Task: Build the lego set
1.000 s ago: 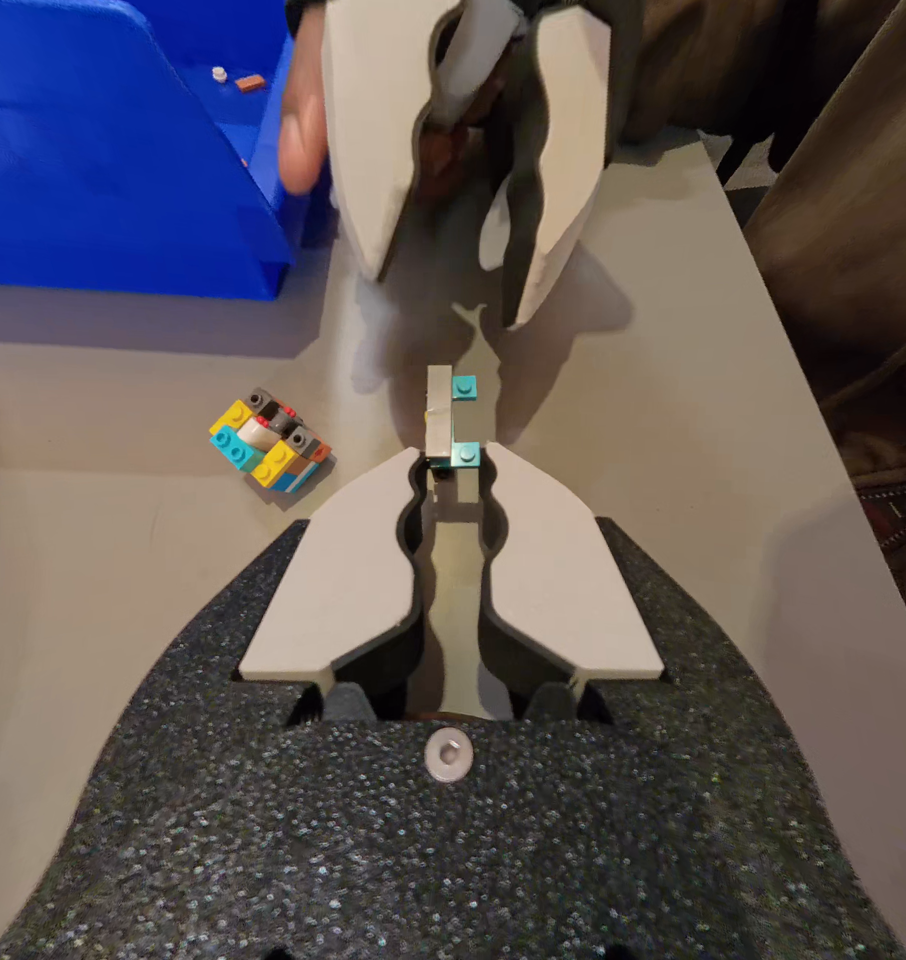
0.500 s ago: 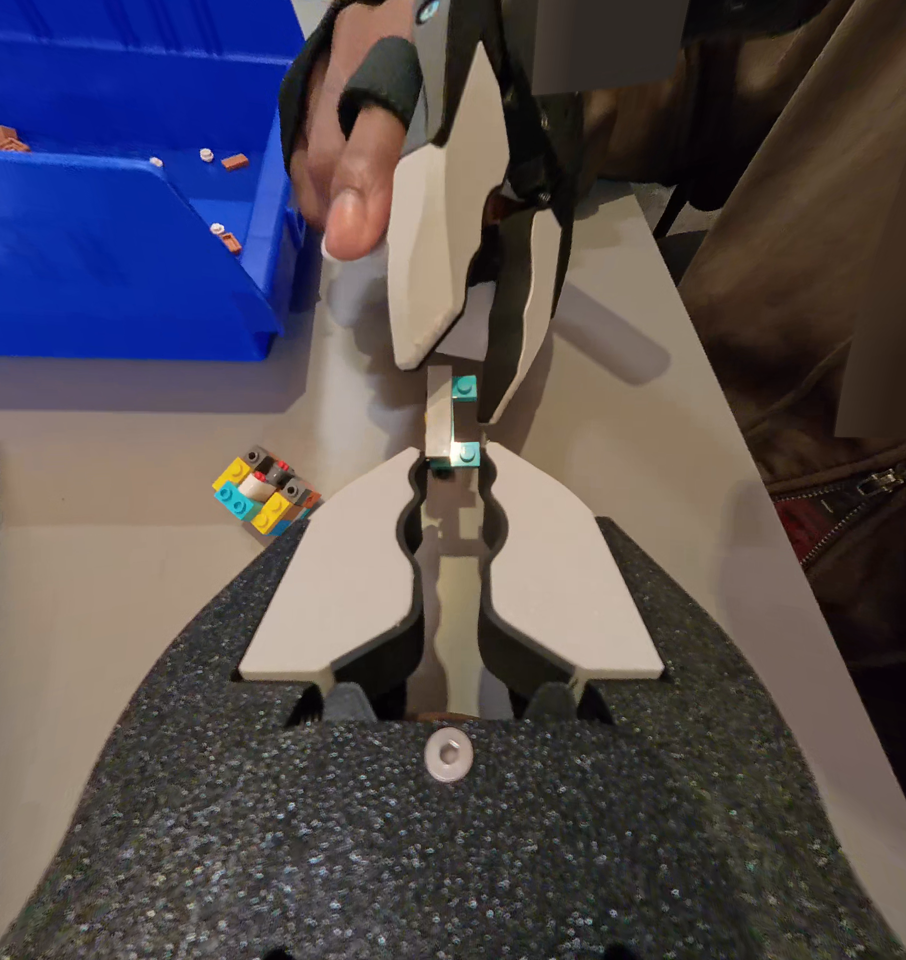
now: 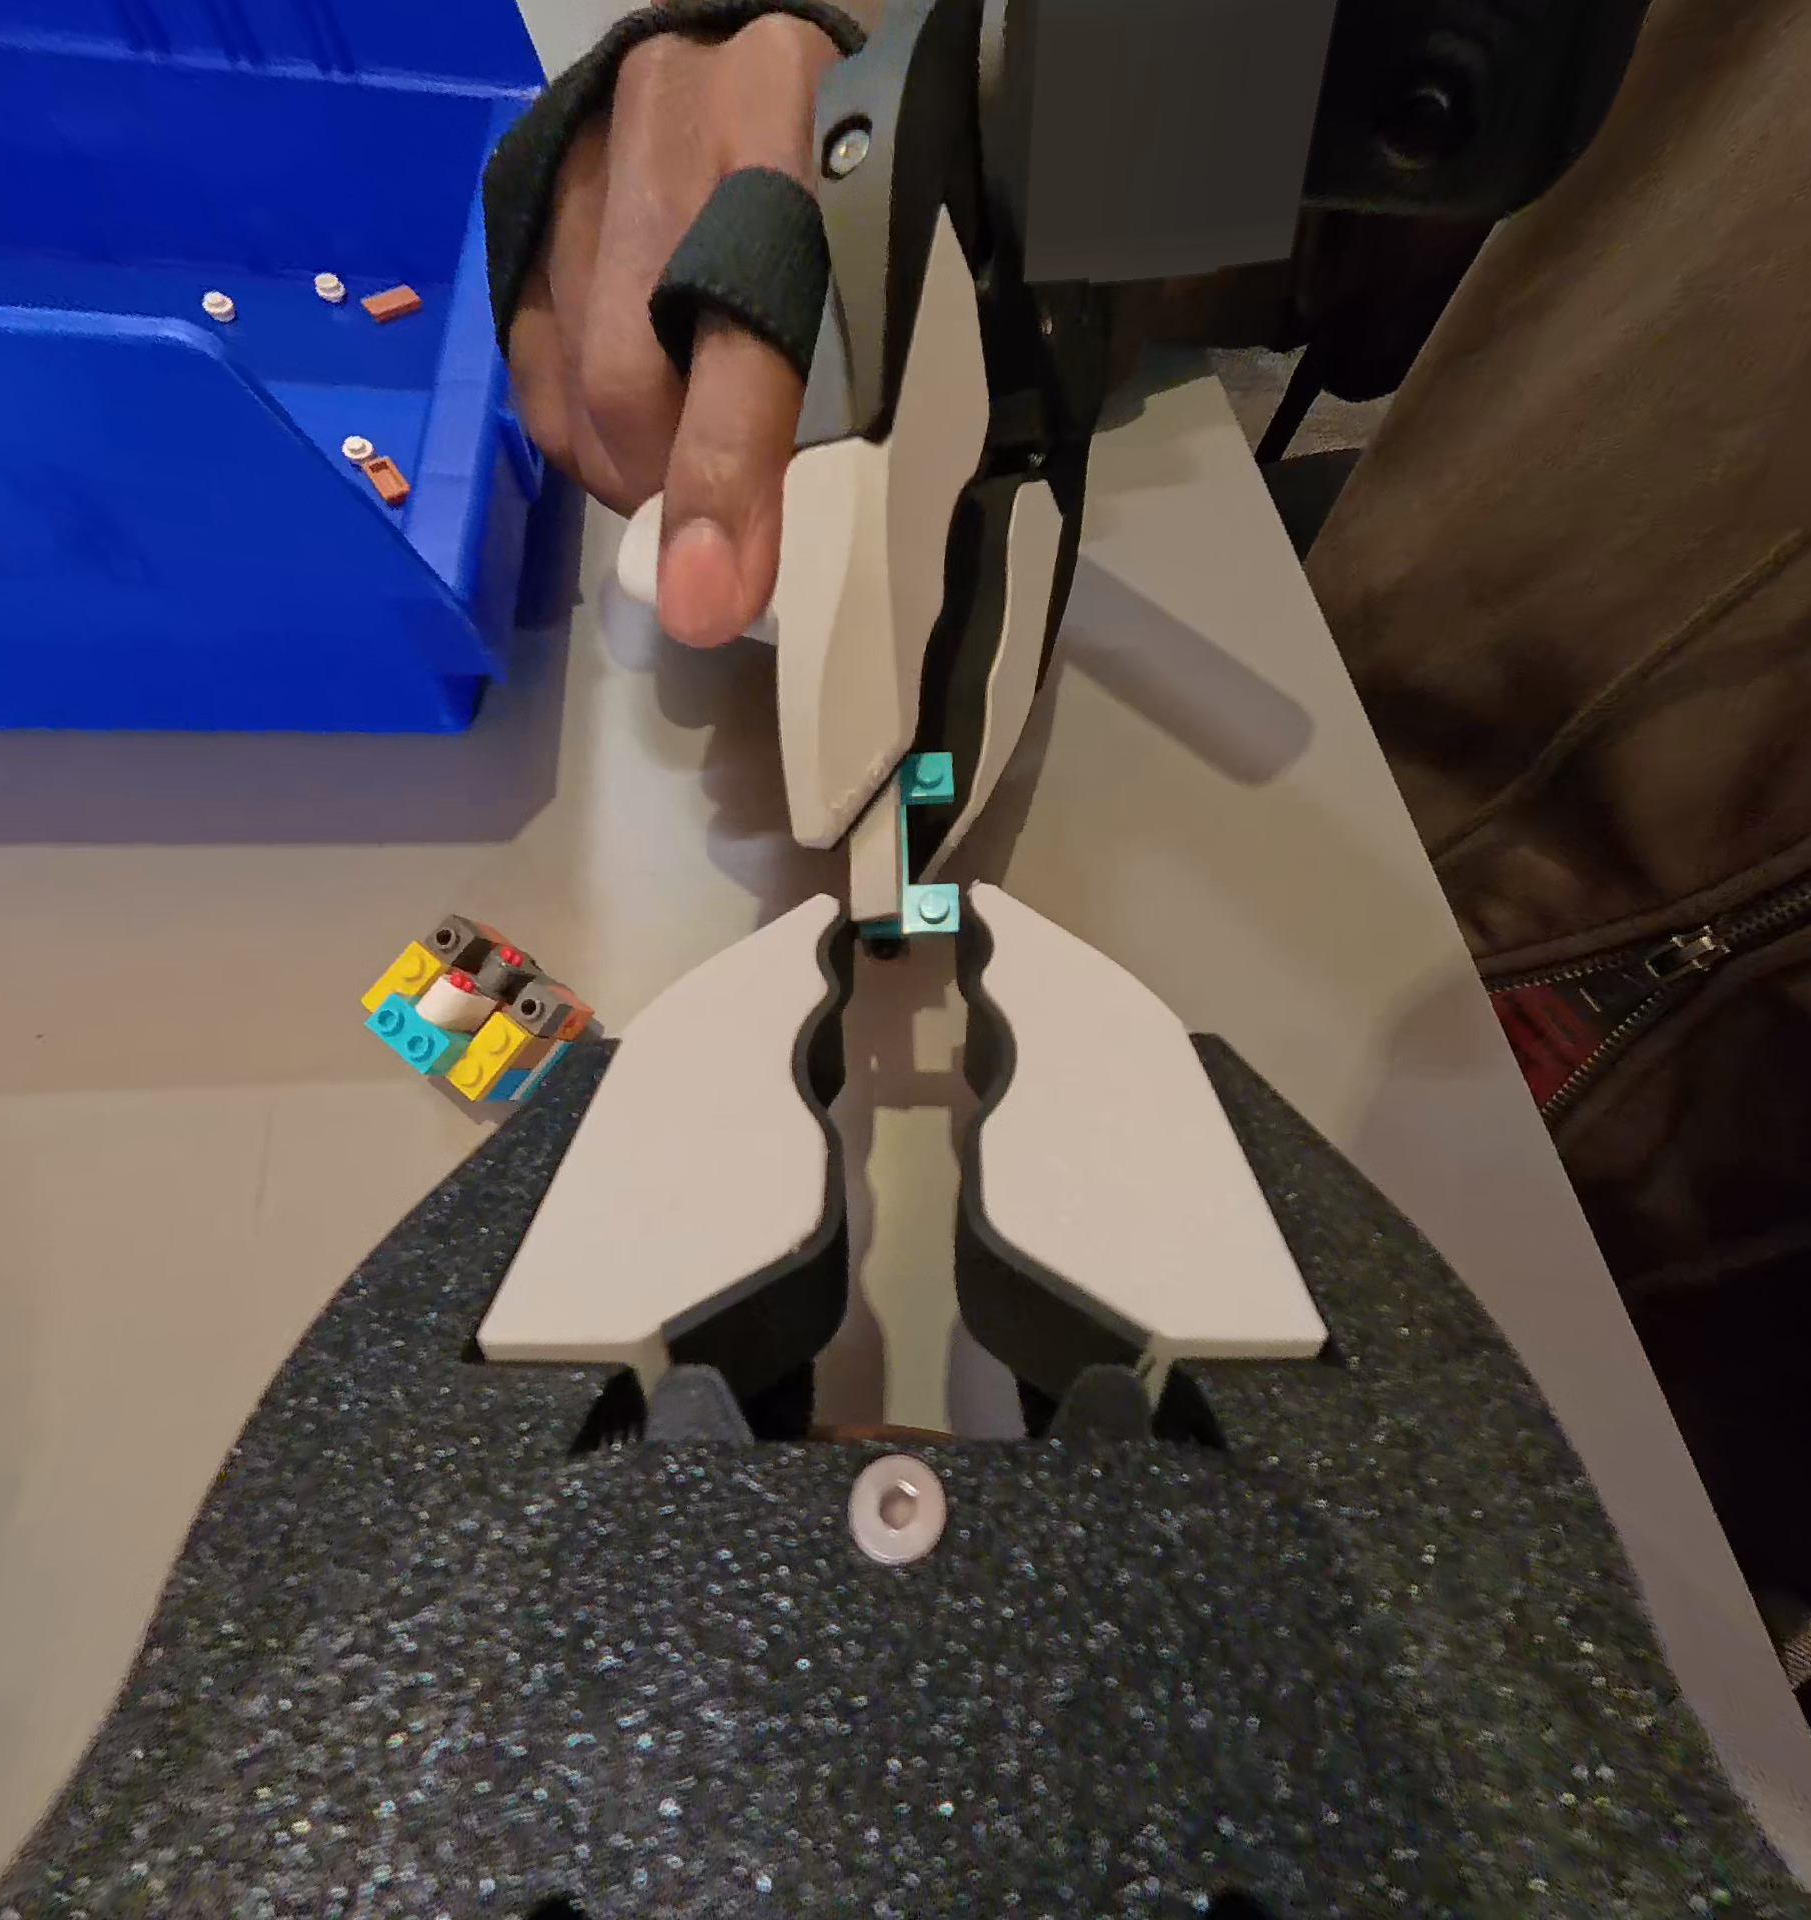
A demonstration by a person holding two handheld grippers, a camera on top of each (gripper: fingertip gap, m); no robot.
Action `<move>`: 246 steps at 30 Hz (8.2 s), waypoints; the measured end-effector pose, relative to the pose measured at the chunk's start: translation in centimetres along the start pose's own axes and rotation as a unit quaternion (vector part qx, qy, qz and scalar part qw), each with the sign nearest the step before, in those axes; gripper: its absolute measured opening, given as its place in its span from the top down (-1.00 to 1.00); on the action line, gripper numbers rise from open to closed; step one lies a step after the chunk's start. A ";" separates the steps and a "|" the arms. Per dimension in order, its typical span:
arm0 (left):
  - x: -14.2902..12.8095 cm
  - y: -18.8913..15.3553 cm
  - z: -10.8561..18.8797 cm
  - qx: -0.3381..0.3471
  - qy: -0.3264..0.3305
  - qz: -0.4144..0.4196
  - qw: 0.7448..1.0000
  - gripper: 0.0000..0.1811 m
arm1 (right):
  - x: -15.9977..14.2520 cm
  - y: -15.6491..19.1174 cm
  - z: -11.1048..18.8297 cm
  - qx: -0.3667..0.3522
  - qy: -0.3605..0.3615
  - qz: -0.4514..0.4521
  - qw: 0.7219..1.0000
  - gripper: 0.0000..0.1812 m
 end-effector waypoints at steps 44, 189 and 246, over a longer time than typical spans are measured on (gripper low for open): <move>0.6 2.5 1.3 0.147 -0.075 -0.166 0.972 0.48 | -1.5 -1.6 0.3 0.078 -0.042 -0.362 0.928 0.72; -2.5 6.1 5.6 0.301 0.047 -0.184 0.934 0.73 | -8.4 -0.4 -1.9 -0.024 0.293 -0.438 0.850 0.60; -6.6 4.7 5.4 0.436 0.305 -0.267 0.803 0.73 | -2.1 2.5 -5.0 0.143 0.183 -0.495 0.837 0.47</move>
Point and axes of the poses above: each gripper's, where its closed fingertips meet, z back along the fingers, x out of its top, y = z × x across the jaws, the point moved 1 cm from there along z, back along the fingers, and after that the axes turned 1 degree about z, right-handed, at the moved point
